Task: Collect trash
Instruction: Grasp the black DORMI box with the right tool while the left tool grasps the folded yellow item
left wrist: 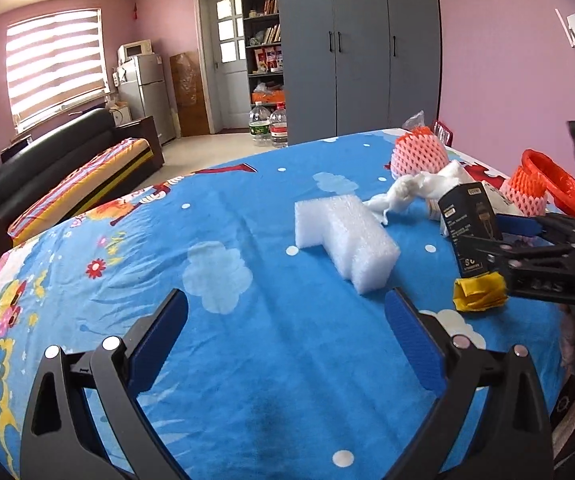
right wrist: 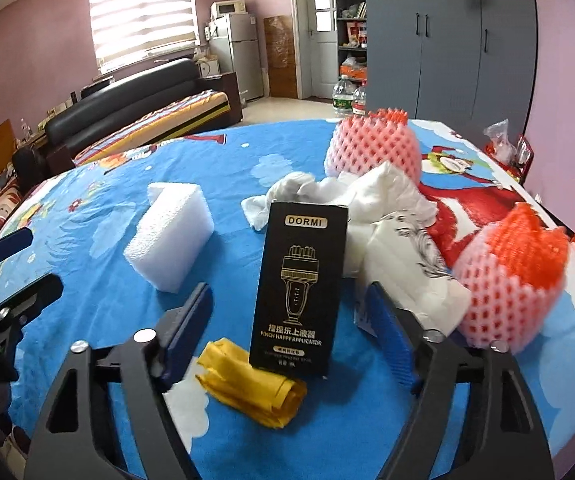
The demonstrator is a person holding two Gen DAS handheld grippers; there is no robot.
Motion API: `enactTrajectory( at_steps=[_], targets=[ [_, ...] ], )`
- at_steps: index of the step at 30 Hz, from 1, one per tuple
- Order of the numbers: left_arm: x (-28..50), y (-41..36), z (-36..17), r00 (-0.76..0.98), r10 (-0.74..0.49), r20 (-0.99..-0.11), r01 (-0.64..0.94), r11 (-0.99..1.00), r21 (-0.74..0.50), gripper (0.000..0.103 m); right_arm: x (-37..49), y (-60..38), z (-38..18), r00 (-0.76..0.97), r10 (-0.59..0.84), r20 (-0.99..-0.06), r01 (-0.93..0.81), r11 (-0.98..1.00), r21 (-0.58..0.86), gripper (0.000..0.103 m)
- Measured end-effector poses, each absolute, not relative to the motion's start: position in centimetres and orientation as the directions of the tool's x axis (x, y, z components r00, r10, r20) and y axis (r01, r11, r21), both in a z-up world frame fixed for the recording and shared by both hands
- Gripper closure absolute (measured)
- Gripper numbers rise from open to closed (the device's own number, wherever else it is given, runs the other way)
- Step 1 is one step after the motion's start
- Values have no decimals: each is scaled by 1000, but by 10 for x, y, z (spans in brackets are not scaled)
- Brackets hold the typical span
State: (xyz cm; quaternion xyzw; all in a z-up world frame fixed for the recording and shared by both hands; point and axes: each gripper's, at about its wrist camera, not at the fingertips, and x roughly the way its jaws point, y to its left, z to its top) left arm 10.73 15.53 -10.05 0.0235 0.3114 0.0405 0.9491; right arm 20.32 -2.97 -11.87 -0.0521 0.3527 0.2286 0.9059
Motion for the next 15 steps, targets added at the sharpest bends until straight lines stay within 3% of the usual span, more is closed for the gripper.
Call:
enactTrajectory(
  at_steps=[2,3,15],
  targets=[
    [108,153,-102,800,88,-593,-59,996,68,7,204,-31,-120,641,377,-668,-455,888,65,59],
    [108,152,-102,800,86,-594,-59,996,65,7,203,-32,-119,639,380,-668,-462,885,62,61],
    [114,89,-98,790,-35,-612,73,997,37,7,166,-101,-71,735,424,-529,-437,893,109,62]
  ],
)
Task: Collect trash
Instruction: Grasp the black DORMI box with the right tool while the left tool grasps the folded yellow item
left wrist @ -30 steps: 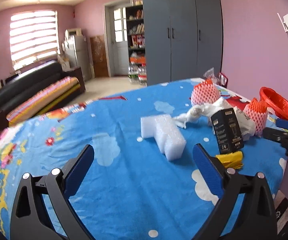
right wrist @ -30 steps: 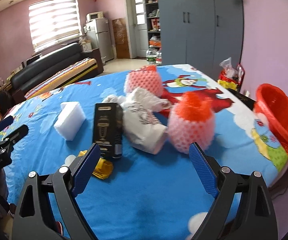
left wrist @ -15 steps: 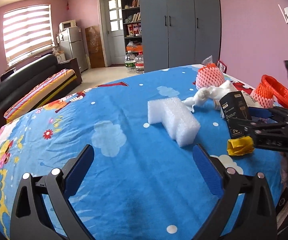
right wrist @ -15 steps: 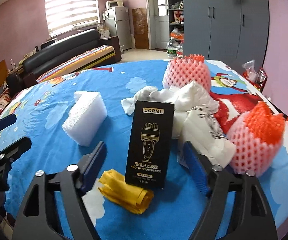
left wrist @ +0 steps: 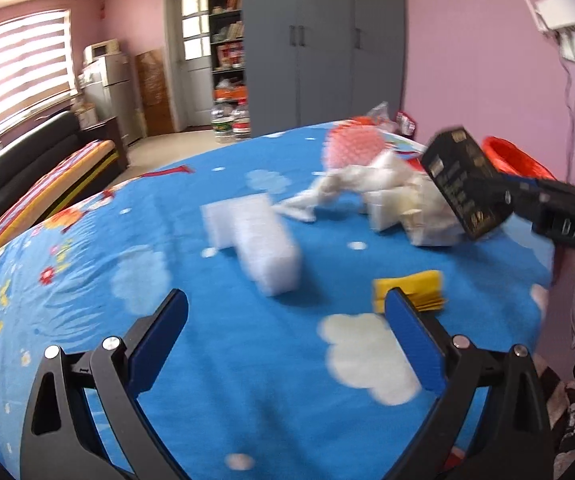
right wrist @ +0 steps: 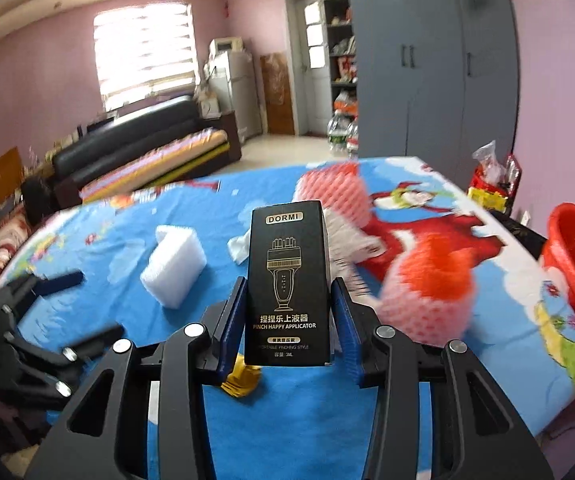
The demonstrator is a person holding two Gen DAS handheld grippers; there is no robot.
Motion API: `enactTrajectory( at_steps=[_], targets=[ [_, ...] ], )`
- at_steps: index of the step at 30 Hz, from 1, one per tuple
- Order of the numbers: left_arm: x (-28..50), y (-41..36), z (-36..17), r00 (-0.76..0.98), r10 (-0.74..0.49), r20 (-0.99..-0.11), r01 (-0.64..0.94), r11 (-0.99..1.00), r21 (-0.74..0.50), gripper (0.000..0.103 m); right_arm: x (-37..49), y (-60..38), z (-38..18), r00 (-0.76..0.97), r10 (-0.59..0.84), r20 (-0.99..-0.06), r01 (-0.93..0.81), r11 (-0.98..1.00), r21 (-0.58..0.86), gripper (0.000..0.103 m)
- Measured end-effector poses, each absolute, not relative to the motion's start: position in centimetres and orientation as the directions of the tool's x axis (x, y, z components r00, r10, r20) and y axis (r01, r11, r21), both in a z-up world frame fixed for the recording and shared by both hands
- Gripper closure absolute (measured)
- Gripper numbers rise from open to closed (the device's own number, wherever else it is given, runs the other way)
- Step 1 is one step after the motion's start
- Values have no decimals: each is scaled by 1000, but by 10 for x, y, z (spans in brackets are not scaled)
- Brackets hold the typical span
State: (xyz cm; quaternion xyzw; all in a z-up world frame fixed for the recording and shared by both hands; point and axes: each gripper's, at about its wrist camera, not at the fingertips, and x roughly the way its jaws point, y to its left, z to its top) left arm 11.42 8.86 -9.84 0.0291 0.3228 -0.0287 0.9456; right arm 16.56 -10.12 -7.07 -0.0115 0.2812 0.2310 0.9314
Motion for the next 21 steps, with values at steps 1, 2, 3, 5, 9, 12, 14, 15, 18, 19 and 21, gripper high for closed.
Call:
enactTrajectory(
  at_steps=[1,2,3,5,9,12,14,15,18,19,21],
  targets=[
    [115,80,-98,788,-50,-613,91,995,35,7,164,-107,-68,740,422,-524,-432,895,111,62],
    [118,70,-99,785,-66,-616,113,993,38,7,161,-114,-67,747,415,-519,-423,899,110,62],
    [120,62,-100,782,-73,-619,126,991,42,7,158,-123,-65,755,406,-515,-412,905,109,62],
    [127,44,-104,770,-93,-631,154,987,42,7,153,-138,-63,764,394,-512,-392,913,118,62],
    [143,24,-114,727,-122,-676,165,986,-1,13,142,-165,-61,780,375,-501,-355,925,138,62],
    [156,16,-125,686,-110,-719,147,989,-11,19,136,-179,-60,789,369,-492,-342,928,147,62],
    [163,14,-131,665,-105,-739,128,991,-25,23,133,-188,-60,791,366,-489,-333,930,157,62],
    [166,13,-133,659,-96,-746,119,993,-24,24,132,-191,-61,792,366,-489,-330,930,163,62],
    [171,12,-140,633,-90,-769,115,993,-21,40,129,-191,-62,788,372,-491,-332,928,169,62],
    [171,12,-141,627,-101,-772,124,992,-29,49,128,-191,-62,787,375,-490,-336,926,171,62],
    [166,13,-140,638,-104,-763,125,992,-31,49,126,-188,-63,785,382,-488,-343,924,171,62]
  ],
)
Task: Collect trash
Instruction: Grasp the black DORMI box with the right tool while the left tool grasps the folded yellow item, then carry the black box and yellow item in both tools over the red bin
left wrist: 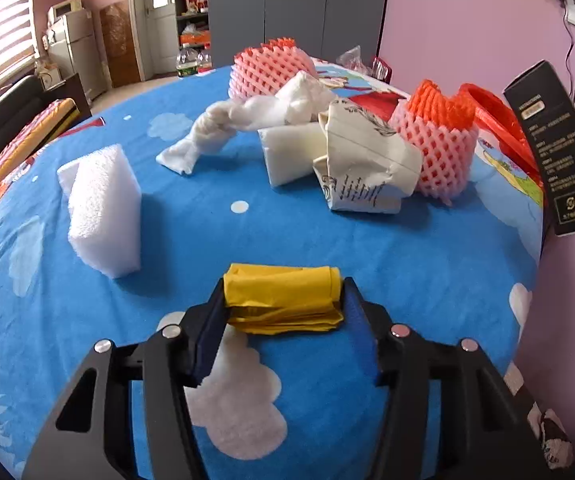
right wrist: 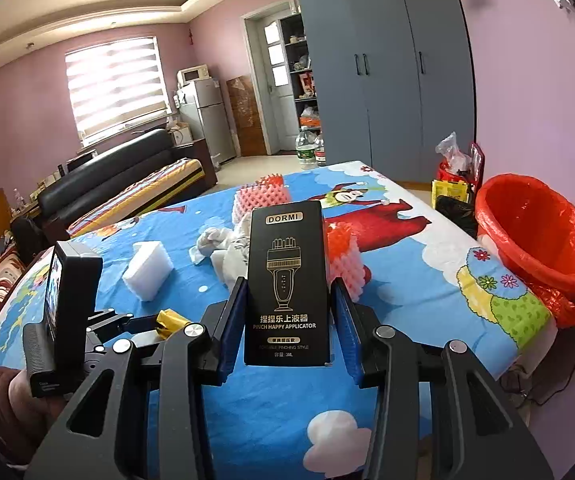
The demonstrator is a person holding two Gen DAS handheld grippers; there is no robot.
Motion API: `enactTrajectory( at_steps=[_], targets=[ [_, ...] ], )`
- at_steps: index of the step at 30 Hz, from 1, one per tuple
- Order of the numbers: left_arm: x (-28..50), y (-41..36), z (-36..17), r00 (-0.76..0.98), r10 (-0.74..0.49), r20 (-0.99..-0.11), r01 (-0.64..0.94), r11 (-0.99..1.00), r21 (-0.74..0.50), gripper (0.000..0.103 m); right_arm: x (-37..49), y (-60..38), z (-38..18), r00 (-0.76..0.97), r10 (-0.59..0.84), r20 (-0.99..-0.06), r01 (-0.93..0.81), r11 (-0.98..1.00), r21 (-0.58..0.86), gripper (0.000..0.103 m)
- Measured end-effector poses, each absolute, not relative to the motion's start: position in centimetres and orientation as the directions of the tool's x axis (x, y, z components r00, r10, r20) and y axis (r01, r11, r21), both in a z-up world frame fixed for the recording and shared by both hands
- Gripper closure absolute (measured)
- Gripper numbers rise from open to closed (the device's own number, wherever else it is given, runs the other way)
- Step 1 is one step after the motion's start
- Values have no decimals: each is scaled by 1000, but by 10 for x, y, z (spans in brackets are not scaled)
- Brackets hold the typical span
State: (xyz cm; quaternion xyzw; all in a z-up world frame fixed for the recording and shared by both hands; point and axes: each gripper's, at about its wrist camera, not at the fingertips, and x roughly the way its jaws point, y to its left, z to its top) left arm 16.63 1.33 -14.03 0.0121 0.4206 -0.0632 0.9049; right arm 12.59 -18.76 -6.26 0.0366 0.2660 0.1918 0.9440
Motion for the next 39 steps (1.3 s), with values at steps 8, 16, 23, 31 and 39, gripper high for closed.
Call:
enactTrajectory(
  at_steps=[8,16,23,31,39],
  targets=[
    [138,22,-109,750,-75,-657,96,995,-4,50,121,-174,-62,778,392,-490,-362,918,159,62],
    [110,25,-73,853,-66,-518,89,996,20,49,120,-163,-62,782,381,-493,-365,921,132,62],
    [101,22,-60,880,-92,-467,107,994,7,49,120,-160,-61,787,378,-488,-367,922,121,62],
    [101,25,-55,882,-102,-460,109,994,-12,49,119,-162,-60,789,377,-485,-365,923,123,62],
    [103,7,-48,884,-136,-448,157,988,10,49,116,-171,-53,809,364,-460,-347,929,125,62]
  ],
)
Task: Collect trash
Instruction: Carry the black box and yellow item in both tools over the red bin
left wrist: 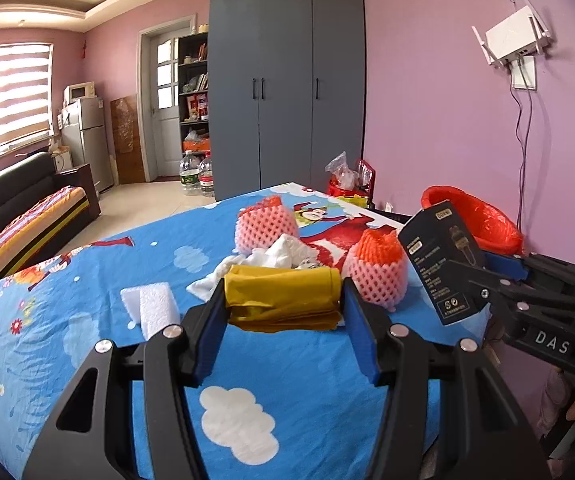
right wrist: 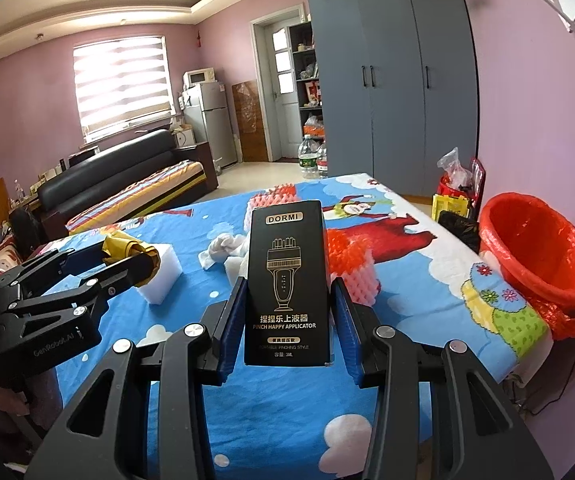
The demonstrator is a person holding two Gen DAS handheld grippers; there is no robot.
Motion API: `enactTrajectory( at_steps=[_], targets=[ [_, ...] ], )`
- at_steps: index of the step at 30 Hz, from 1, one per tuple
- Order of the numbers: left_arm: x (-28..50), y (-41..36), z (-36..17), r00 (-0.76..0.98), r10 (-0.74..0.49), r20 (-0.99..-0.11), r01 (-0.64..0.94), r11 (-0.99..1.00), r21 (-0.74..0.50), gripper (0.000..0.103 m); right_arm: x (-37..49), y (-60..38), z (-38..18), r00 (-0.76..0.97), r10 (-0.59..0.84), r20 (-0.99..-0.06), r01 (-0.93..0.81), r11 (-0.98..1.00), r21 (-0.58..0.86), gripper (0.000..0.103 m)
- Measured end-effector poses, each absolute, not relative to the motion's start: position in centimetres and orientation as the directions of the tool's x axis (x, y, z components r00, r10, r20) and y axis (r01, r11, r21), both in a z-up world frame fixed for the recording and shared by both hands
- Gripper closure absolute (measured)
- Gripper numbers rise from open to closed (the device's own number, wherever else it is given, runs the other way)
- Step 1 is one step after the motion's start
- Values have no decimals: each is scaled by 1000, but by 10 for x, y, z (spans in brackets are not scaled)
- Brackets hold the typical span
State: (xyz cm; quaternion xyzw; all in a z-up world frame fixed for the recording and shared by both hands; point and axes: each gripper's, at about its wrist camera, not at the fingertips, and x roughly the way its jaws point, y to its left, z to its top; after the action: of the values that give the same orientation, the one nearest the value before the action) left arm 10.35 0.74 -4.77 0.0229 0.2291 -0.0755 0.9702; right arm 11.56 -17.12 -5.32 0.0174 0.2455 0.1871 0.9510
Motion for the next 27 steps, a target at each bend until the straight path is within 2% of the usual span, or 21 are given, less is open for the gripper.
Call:
enactTrajectory(
  at_steps=[27],
  targets=[
    [152,-77,-32,836,-299,-461,345,939,16,49,131,-258,-50,875,203,-440,-147,976,159,62]
  ],
)
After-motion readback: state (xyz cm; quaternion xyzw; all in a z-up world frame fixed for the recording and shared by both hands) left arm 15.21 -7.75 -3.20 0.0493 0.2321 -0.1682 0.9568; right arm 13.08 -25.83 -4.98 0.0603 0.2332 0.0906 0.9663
